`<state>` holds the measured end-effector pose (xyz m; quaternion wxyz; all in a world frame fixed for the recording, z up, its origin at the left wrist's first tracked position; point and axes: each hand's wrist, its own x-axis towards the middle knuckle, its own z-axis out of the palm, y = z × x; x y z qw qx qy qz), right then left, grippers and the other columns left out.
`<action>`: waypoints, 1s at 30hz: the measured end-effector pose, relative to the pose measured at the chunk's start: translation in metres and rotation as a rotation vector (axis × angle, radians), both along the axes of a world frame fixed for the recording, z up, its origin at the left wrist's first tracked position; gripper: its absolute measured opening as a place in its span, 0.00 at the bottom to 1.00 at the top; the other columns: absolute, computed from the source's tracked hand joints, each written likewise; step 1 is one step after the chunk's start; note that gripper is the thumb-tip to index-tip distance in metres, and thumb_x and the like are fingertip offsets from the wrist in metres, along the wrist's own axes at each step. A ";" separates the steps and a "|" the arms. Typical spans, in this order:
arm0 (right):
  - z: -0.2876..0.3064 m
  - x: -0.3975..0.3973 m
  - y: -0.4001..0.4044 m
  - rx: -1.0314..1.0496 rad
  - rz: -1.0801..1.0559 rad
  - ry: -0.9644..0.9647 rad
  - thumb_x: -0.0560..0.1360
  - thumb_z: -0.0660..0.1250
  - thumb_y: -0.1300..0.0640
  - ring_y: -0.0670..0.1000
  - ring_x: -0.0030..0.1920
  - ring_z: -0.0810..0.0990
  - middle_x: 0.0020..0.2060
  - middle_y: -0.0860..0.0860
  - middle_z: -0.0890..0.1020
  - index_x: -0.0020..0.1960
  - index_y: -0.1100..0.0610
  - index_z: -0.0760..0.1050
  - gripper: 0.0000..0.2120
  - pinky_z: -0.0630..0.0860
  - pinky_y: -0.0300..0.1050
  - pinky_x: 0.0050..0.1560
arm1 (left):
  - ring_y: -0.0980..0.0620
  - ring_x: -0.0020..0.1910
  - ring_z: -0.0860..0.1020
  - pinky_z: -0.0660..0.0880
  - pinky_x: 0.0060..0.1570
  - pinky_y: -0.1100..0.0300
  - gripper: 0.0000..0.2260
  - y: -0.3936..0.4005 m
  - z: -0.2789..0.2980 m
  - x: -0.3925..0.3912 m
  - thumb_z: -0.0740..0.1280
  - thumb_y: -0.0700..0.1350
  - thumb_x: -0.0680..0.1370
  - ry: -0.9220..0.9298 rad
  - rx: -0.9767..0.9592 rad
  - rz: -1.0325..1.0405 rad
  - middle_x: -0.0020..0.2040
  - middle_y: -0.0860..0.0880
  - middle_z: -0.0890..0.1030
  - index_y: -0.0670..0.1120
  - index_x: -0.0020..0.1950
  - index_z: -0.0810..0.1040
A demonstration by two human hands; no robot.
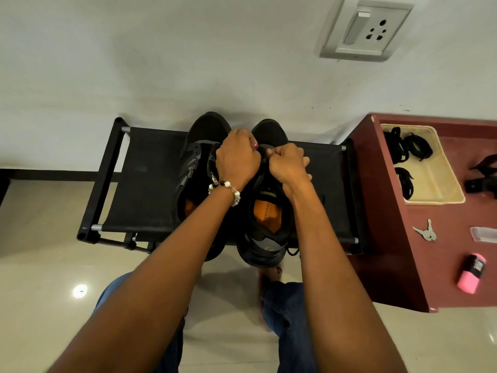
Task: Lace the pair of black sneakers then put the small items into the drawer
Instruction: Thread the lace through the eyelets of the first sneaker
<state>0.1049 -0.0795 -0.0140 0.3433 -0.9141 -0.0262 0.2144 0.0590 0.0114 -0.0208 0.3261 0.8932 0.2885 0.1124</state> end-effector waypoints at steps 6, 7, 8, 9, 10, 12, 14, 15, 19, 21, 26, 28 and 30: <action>0.006 -0.006 0.001 -0.071 0.067 -0.048 0.82 0.57 0.54 0.58 0.62 0.62 0.62 0.56 0.65 0.40 0.56 0.71 0.13 0.59 0.55 0.55 | 0.50 0.42 0.79 0.78 0.45 0.50 0.11 0.009 0.012 0.004 0.57 0.35 0.79 -0.233 -0.691 0.229 0.43 0.47 0.81 0.47 0.40 0.72; 0.006 -0.007 0.002 -0.083 0.079 -0.050 0.82 0.57 0.55 0.58 0.62 0.61 0.61 0.56 0.64 0.43 0.56 0.72 0.12 0.58 0.54 0.55 | 0.50 0.41 0.80 0.77 0.44 0.52 0.12 0.011 0.019 0.005 0.55 0.36 0.80 -0.270 -0.842 0.267 0.41 0.47 0.82 0.47 0.40 0.71; 0.007 -0.008 0.002 -0.091 0.089 -0.052 0.82 0.56 0.55 0.58 0.62 0.61 0.61 0.56 0.64 0.45 0.56 0.72 0.11 0.57 0.54 0.55 | 0.49 0.38 0.81 0.76 0.43 0.53 0.13 0.014 0.028 0.006 0.53 0.36 0.81 -0.327 -1.014 0.307 0.39 0.47 0.82 0.47 0.40 0.69; 0.007 -0.009 0.002 -0.097 0.096 -0.052 0.82 0.56 0.55 0.58 0.62 0.61 0.61 0.56 0.64 0.46 0.56 0.72 0.10 0.57 0.55 0.55 | 0.48 0.35 0.81 0.76 0.41 0.54 0.13 0.019 0.039 0.006 0.51 0.35 0.81 -0.409 -1.195 0.349 0.35 0.46 0.82 0.47 0.40 0.68; 0.006 -0.009 0.002 -0.102 0.100 -0.054 0.82 0.55 0.55 0.58 0.62 0.60 0.61 0.56 0.63 0.46 0.56 0.72 0.11 0.57 0.56 0.57 | 0.47 0.32 0.80 0.77 0.40 0.54 0.13 0.025 0.051 0.006 0.51 0.35 0.81 -0.515 -1.359 0.389 0.33 0.46 0.80 0.46 0.39 0.68; 0.005 -0.009 0.003 -0.109 0.096 -0.058 0.83 0.55 0.54 0.58 0.63 0.60 0.62 0.56 0.63 0.46 0.56 0.72 0.12 0.57 0.58 0.61 | 0.49 0.28 0.73 0.78 0.40 0.54 0.13 0.043 0.071 0.002 0.53 0.36 0.81 -0.750 -1.566 0.424 0.30 0.46 0.75 0.45 0.38 0.69; 0.003 -0.009 0.005 -0.118 0.087 -0.065 0.83 0.54 0.53 0.58 0.63 0.60 0.62 0.56 0.64 0.46 0.57 0.73 0.12 0.57 0.60 0.62 | 0.52 0.26 0.67 0.73 0.34 0.59 0.12 0.061 0.086 -0.002 0.56 0.37 0.81 -0.936 -1.588 0.377 0.29 0.49 0.73 0.46 0.38 0.69; 0.003 -0.009 0.006 -0.125 0.081 -0.070 0.83 0.54 0.53 0.58 0.63 0.60 0.62 0.55 0.64 0.46 0.56 0.73 0.12 0.57 0.60 0.63 | 0.53 0.25 0.65 0.69 0.31 0.61 0.12 0.067 0.090 -0.003 0.56 0.37 0.81 -0.981 -1.548 0.327 0.29 0.49 0.72 0.47 0.39 0.69; 0.002 -0.009 0.007 -0.145 0.070 -0.073 0.83 0.54 0.53 0.58 0.63 0.60 0.62 0.55 0.64 0.47 0.56 0.72 0.11 0.57 0.60 0.63 | 0.55 0.30 0.73 0.68 0.32 0.61 0.10 0.056 0.066 0.000 0.62 0.36 0.77 -0.609 -0.683 0.037 0.34 0.52 0.78 0.49 0.42 0.76; 0.002 -0.009 0.008 -0.148 0.069 -0.064 0.82 0.55 0.54 0.58 0.63 0.60 0.62 0.56 0.63 0.52 0.57 0.75 0.12 0.58 0.60 0.63 | 0.52 0.44 0.80 0.75 0.47 0.57 0.04 0.040 0.038 0.004 0.68 0.43 0.76 -0.193 -0.111 -0.244 0.45 0.50 0.82 0.49 0.49 0.82; 0.000 -0.008 0.008 -0.140 0.064 -0.059 0.82 0.56 0.52 0.58 0.62 0.61 0.61 0.56 0.63 0.52 0.56 0.75 0.12 0.60 0.61 0.64 | 0.41 0.54 0.77 0.76 0.54 0.49 0.12 0.029 0.010 0.012 0.69 0.50 0.76 0.241 0.406 -0.378 0.53 0.41 0.80 0.45 0.56 0.83; 0.000 -0.009 0.008 -0.146 0.055 -0.065 0.82 0.55 0.53 0.58 0.62 0.60 0.61 0.55 0.63 0.54 0.57 0.76 0.12 0.59 0.61 0.63 | 0.41 0.53 0.77 0.77 0.53 0.49 0.09 0.033 0.014 0.009 0.68 0.47 0.77 0.260 0.422 -0.374 0.50 0.41 0.82 0.44 0.53 0.83; 0.000 -0.009 0.008 -0.140 0.051 -0.064 0.82 0.55 0.53 0.58 0.62 0.60 0.61 0.55 0.63 0.56 0.57 0.76 0.13 0.59 0.61 0.63 | 0.39 0.55 0.76 0.75 0.52 0.48 0.10 0.034 0.016 0.003 0.65 0.47 0.79 0.315 0.395 -0.402 0.51 0.40 0.81 0.42 0.55 0.81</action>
